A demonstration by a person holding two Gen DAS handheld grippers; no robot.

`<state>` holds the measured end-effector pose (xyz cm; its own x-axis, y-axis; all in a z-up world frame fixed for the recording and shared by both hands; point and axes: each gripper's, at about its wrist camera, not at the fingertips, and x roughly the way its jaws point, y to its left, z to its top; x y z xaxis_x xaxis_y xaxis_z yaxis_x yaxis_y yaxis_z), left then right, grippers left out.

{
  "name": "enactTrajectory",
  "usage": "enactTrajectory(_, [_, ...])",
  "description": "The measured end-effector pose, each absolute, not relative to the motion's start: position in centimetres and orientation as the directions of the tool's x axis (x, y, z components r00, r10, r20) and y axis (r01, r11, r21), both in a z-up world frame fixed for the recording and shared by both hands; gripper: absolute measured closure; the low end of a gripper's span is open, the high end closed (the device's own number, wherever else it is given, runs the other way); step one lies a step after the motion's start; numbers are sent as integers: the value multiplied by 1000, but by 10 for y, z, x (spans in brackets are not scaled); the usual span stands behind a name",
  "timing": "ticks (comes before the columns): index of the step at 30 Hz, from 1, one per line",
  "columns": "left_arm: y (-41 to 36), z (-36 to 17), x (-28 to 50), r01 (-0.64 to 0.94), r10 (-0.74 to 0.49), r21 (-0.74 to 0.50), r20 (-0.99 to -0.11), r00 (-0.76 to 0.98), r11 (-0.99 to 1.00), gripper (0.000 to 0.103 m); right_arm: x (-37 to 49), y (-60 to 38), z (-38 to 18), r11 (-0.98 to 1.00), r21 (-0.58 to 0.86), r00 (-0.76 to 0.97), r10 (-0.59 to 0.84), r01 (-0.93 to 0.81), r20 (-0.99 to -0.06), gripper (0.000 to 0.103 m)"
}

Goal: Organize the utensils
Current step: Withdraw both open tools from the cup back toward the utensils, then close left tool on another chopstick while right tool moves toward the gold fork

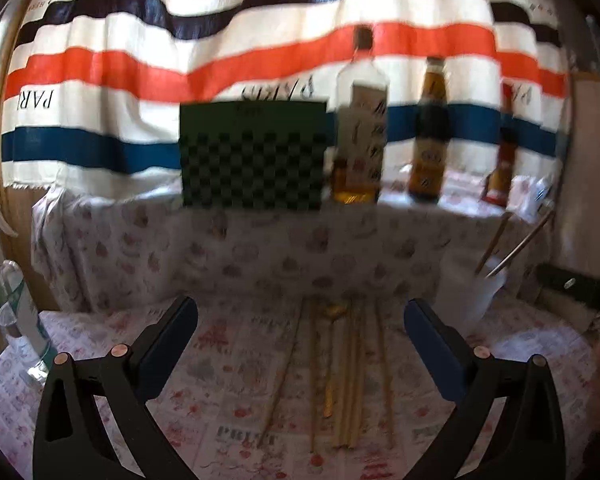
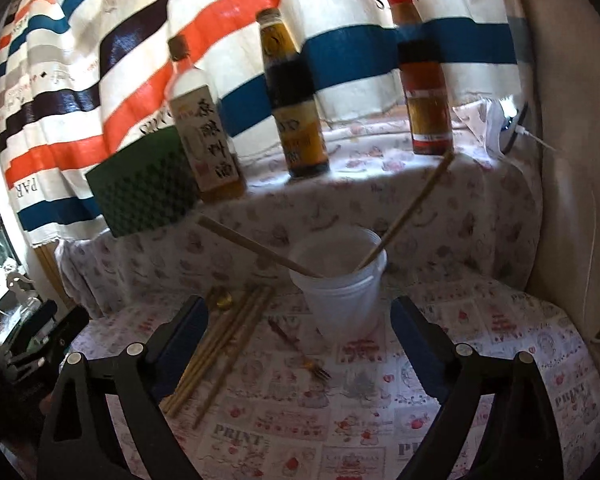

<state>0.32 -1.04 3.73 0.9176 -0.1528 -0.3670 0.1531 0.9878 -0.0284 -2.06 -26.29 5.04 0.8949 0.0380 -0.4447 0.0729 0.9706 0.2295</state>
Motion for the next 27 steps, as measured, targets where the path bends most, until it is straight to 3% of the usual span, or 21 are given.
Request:
enactTrajectory(5, [-8, 24, 19, 157, -166, -58, -449, 878, 986, 1, -13, -267, 39, 969, 218, 883, 1, 115, -470, 9])
enactTrajectory(10, [0, 18, 31, 67, -62, -5, -467, 882, 998, 1, -4, -268, 30, 971, 189, 861, -31, 147, -508, 9])
enactTrajectory(27, [24, -23, 75, 26, -123, -146, -712, 691, 989, 1, -1, -279, 21, 950, 202, 841, -99, 240, -531, 9])
